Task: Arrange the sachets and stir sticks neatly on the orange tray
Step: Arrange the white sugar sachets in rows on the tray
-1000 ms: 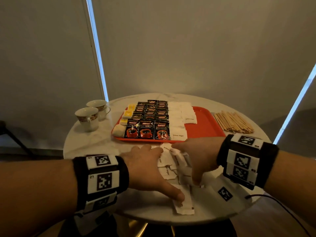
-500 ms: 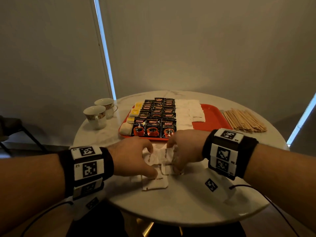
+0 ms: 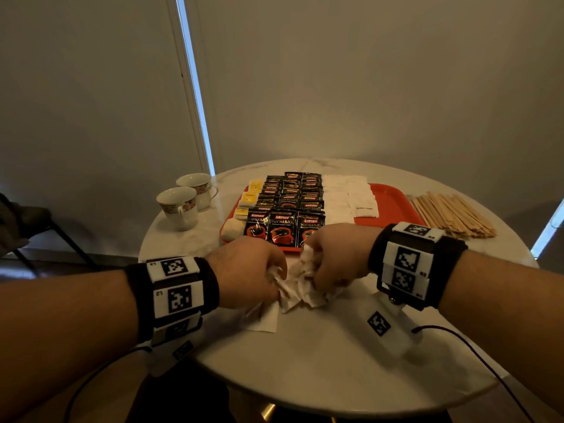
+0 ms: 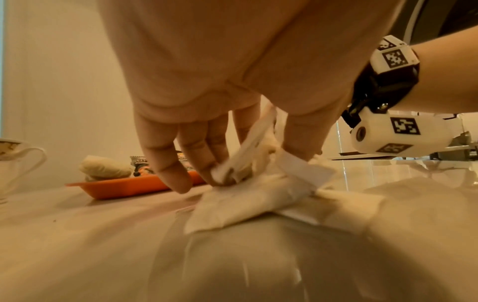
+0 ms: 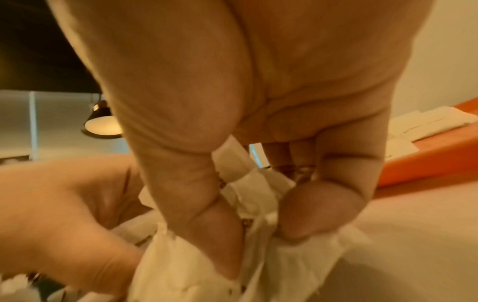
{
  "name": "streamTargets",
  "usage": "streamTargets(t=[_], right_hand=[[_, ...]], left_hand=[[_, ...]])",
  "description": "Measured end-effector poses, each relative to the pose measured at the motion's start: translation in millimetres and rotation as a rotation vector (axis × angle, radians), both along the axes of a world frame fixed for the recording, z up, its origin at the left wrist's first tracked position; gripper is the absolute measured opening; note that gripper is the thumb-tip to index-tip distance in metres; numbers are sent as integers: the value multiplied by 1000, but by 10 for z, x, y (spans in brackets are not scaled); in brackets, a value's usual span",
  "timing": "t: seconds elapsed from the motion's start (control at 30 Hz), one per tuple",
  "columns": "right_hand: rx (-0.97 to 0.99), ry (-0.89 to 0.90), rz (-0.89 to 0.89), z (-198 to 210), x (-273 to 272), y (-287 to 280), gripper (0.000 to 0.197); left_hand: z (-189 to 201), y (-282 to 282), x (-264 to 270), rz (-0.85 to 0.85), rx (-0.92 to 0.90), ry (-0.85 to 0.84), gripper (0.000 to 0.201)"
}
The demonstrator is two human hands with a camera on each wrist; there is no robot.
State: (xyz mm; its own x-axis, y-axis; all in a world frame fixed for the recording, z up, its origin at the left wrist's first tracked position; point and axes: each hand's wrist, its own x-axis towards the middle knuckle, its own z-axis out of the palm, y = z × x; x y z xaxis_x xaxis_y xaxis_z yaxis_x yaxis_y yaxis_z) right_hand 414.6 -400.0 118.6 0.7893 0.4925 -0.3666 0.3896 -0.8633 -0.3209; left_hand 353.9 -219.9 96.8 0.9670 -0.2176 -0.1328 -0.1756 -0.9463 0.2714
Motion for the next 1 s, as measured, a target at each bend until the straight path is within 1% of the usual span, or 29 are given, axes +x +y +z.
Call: streamTargets(t=[0.07, 0.13, 0.2, 0.27, 0.3, 0.4, 0.47, 0.57, 0.67, 0.73, 0.77, 0.83, 0.9, 0.93, 1.0], right_hand=[[107, 19, -71, 46, 70, -67, 27], [275, 66, -159, 84, 143, -154, 29], [435, 134, -218, 123, 205, -232, 30], [565, 217, -255, 154, 273, -287, 32], [627, 263, -270, 165, 312, -305, 34], [830, 375, -273, 172, 435, -328, 34], [954, 427, -268, 159, 486, -311, 31], [1079, 473, -248, 108, 558, -241, 34], [1165, 484, -231, 69, 635, -158, 44], [1174, 438, -248, 69, 680, -120, 41], [1159, 401, -255, 74, 706, -107, 37], [1109, 309, -259, 79, 766, -88, 28], [1068, 208, -265, 93, 836, -69, 17], [1054, 168, -269, 103, 874, -61, 12], [1028, 113, -272, 128, 953, -56, 9]], left_hand=[[11, 20, 57, 14, -42, -36, 24], [57, 42, 121, 37, -116, -54, 18], [117, 70, 190, 79, -218, -55, 9], [154, 100, 264, 141, -386, -44, 2], [161, 110, 300, 184, -511, -20, 6], [165, 75, 395, 323, -925, 152, 17], [167, 26, 460, 361, -1064, 216, 24], [165, -62, 569, 345, -1185, 287, 31], [154, -124, 684, 337, -1376, 395, 47], [179, -168, 756, 310, -1496, 437, 53], [206, -191, 788, 288, -1534, 444, 51], [261, -245, 873, 253, -1570, 430, 39], [285, -289, 1003, 251, -1570, 375, 29], [285, -310, 1079, 262, -1565, 351, 29], [279, -348, 1232, 298, -1566, 311, 31]])
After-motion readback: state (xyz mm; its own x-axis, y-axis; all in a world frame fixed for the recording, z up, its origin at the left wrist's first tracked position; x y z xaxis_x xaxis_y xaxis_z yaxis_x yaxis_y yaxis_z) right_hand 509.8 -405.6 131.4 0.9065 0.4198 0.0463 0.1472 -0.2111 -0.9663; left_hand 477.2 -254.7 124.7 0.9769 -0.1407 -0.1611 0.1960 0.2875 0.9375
